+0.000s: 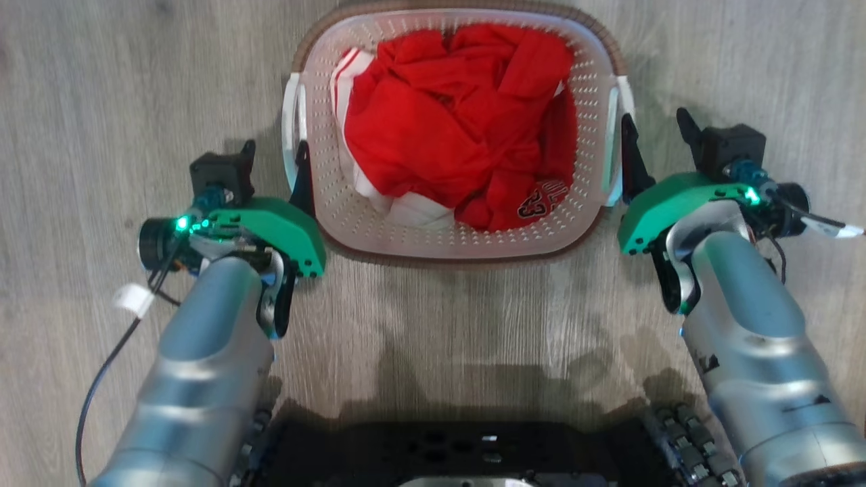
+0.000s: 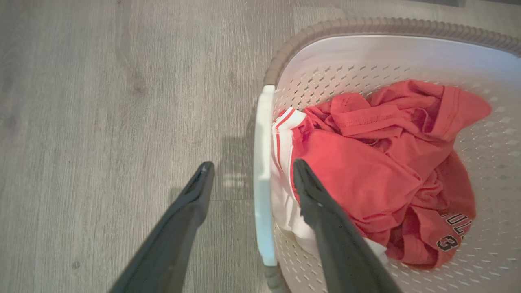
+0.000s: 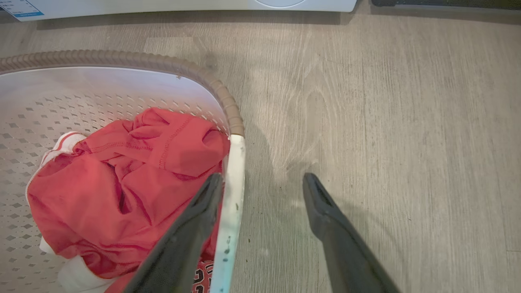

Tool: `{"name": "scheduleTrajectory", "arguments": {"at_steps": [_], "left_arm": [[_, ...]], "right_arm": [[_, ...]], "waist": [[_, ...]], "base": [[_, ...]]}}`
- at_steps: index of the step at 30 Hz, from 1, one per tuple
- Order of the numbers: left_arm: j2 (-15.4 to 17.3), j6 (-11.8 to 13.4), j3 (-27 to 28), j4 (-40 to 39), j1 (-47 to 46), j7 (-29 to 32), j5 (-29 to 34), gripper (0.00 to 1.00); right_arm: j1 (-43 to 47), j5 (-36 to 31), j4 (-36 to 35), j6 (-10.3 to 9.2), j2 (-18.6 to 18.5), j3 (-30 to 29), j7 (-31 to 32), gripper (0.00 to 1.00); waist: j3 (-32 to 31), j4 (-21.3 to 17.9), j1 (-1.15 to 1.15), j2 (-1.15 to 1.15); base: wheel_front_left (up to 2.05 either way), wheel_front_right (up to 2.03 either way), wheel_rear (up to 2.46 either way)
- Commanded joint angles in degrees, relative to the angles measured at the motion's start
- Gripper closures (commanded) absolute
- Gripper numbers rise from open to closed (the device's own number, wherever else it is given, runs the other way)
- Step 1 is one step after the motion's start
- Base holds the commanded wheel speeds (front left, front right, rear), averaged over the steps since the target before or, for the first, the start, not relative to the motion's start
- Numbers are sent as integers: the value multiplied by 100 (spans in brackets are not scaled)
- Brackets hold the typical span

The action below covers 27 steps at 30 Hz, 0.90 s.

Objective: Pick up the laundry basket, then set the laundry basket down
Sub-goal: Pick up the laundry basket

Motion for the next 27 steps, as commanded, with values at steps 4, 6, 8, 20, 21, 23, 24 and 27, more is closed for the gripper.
{"name": "scheduleTrajectory", "arguments": {"at_steps": [4,6,8,20,21,23,24,27], "left_arm": [[116,-35,-30,122,-181,-55,-77,0],[116,-52,-87,191,-299,-55,-98,0],[116,-60,-155,233,-407,-55,-125,0],[116,-83,-538,465,-850,-55,-353,0],[116,-83,-574,485,-873,-55,-374,0],[116,-82,-644,529,-916,-55,-428,0],[116,-81,-680,558,-936,-55,-456,0],[116,-80,-774,645,-996,-55,-547,0]], "right_arm": [[14,-42,-43,16,59,128,-59,0],[-30,-49,-39,16,59,146,-59,0],[-66,-45,-25,16,59,172,-59,0],[-254,-29,139,16,59,328,-59,0],[-267,-24,158,16,59,336,-59,0],[-302,-9,229,16,59,363,-59,0],[-321,-2,261,16,59,380,-59,0],[-382,9,321,16,59,398,-59,0]], "waist": [[335,73,-1,0],[427,89,-1,0],[504,103,-1,0],[799,148,-1,0],[816,152,-1,0],[849,160,-1,0],[864,164,-1,0],[910,175,-1,0]], "base": [[0,0,0],[0,0,0],[0,0,0],[0,0,0],[0,0,0],[0,0,0],[0,0,0],[0,0,0]]}}
